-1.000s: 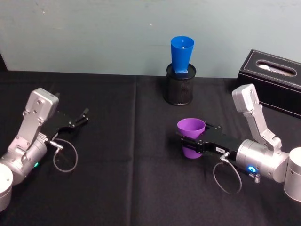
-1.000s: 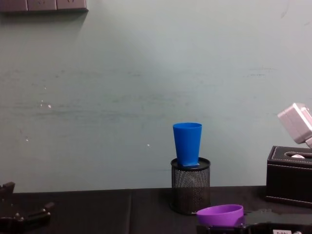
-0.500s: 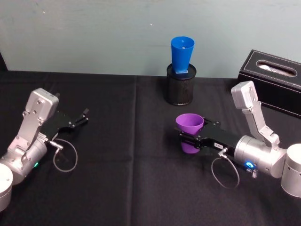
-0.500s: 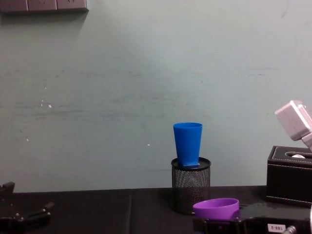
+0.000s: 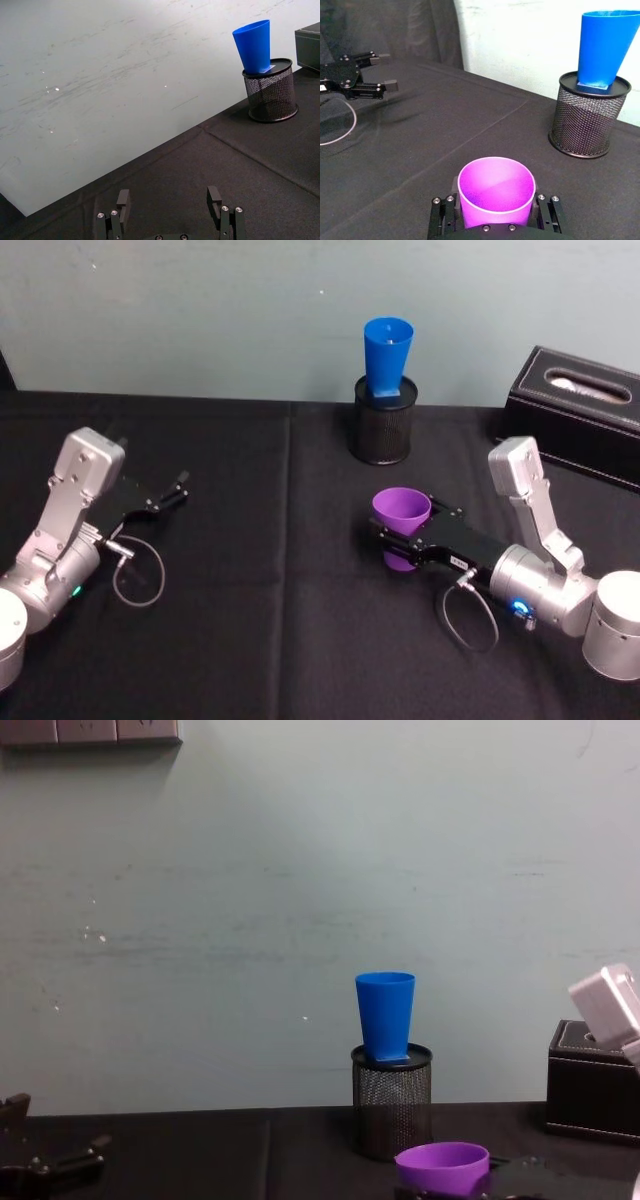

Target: Pick up one cup with a gripper and tap it against the other cup.

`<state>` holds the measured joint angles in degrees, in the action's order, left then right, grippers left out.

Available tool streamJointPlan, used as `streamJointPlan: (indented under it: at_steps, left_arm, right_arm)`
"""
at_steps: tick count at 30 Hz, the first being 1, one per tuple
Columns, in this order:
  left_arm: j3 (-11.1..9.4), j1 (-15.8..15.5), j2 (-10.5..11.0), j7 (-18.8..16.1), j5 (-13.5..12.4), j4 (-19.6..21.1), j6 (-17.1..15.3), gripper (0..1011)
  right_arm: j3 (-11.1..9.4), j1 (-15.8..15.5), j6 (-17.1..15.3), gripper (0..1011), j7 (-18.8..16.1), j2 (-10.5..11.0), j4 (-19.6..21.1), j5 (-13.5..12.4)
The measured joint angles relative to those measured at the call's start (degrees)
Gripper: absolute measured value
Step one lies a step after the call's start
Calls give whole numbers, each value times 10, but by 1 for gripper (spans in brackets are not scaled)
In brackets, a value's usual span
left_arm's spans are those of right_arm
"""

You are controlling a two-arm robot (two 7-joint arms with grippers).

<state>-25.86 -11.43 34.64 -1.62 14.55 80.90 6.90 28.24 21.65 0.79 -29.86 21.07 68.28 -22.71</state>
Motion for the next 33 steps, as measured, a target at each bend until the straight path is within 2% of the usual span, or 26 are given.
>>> streamJointPlan:
  at_steps: [9,19,29,33]
  left_arm:
    - [0,0,0,0,0,0,0,1005]
    - [0,0,0,0,0,0,0,1005]
    - [0,0,0,0,0,0,0,1005]
    - [0,0,0,0,0,0,0,1005]
  right_arm:
    - [-9,-8,18,743,2,-11,-13,12]
    - [-19,-13,20,743,-5,-19,-26,11]
    - [-18,-12,20,743,-5,-18,-26,11]
    - [-17,-12,19,798,-5,-18,-26,11]
